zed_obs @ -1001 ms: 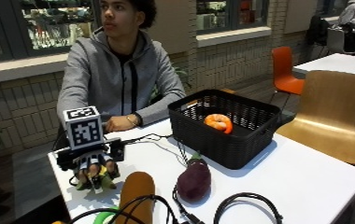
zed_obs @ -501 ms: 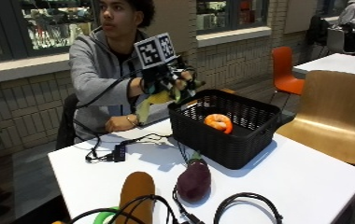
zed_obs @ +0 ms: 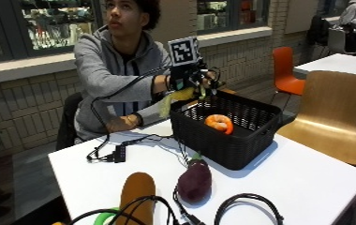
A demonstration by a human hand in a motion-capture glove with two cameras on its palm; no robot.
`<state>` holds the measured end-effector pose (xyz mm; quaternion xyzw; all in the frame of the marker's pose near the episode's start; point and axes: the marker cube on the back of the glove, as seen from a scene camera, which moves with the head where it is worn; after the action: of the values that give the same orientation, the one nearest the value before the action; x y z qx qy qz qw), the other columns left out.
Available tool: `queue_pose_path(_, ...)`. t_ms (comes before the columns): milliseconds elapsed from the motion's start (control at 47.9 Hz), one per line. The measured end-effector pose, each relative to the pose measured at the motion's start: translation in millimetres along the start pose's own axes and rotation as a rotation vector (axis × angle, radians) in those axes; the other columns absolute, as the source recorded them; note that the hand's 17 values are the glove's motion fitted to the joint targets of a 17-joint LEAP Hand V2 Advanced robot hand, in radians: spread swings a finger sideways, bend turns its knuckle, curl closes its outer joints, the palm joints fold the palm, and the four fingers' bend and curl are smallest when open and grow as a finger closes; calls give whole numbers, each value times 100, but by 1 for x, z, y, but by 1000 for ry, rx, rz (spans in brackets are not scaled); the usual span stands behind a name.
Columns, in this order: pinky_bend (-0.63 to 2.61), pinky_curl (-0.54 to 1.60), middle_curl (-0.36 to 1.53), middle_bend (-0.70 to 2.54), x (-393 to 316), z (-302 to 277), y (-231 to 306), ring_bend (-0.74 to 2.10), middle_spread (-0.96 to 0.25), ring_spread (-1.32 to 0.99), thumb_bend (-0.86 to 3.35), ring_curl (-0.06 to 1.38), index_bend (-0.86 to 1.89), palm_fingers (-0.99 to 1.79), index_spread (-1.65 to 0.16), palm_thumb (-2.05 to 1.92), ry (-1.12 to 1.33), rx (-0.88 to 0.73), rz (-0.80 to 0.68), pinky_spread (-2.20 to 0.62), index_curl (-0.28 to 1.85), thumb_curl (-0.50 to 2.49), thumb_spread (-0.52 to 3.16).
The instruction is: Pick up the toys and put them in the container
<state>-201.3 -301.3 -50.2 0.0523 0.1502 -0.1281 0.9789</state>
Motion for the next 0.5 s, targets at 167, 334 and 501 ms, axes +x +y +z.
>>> queue_pose_path(167,128,51,31,13,-2,4,3,93,-18,-36,67,61,11,65,-32,63,71,-156,-100,-39,57,80,162)
queue_pose_path(334,130,51,31,15,3,5,6,43,-2,-18,53,51,7,-31,-33,29,51,-240,-96,-21,49,62,156)
queue_pose_path(501,122,43,28,13,18,4,13,29,4,-10,40,39,7,-24,-32,12,54,-220,14,-9,38,50,149)
